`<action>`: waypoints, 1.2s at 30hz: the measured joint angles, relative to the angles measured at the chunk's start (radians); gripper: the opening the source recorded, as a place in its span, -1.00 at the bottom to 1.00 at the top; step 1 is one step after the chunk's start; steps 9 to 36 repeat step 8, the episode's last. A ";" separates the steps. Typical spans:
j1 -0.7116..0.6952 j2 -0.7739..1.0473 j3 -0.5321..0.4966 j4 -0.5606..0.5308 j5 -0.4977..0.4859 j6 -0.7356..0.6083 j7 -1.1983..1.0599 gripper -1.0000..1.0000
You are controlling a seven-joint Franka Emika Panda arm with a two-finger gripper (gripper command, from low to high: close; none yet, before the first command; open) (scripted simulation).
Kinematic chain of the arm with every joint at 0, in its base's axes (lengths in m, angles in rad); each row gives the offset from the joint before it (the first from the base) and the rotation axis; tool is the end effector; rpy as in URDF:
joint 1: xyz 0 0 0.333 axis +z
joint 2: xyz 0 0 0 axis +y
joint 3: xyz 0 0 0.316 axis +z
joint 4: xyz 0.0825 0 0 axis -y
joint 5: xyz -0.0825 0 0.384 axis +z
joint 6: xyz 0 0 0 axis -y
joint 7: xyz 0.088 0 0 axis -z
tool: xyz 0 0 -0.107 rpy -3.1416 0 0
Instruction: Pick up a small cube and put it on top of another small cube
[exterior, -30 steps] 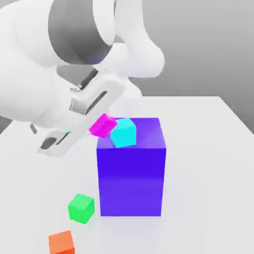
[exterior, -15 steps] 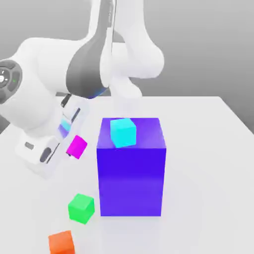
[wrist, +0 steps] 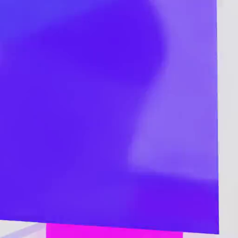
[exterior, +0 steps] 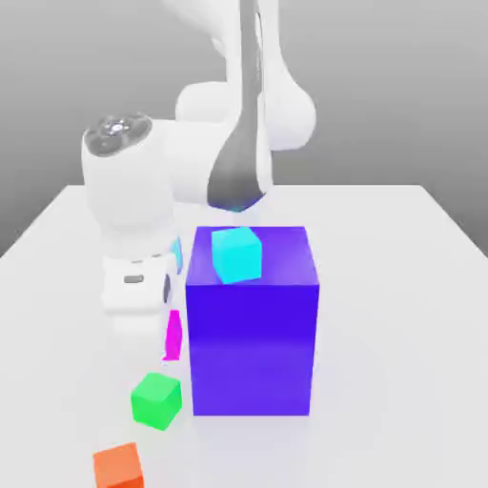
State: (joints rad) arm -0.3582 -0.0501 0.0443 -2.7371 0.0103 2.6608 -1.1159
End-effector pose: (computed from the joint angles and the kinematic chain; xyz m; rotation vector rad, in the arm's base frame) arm 0.3750 -0.1223 0.2347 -2.8804 -1.2055 0.0284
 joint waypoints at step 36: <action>-0.001 0.172 -0.006 0.000 -0.026 0.195 0.017 1.00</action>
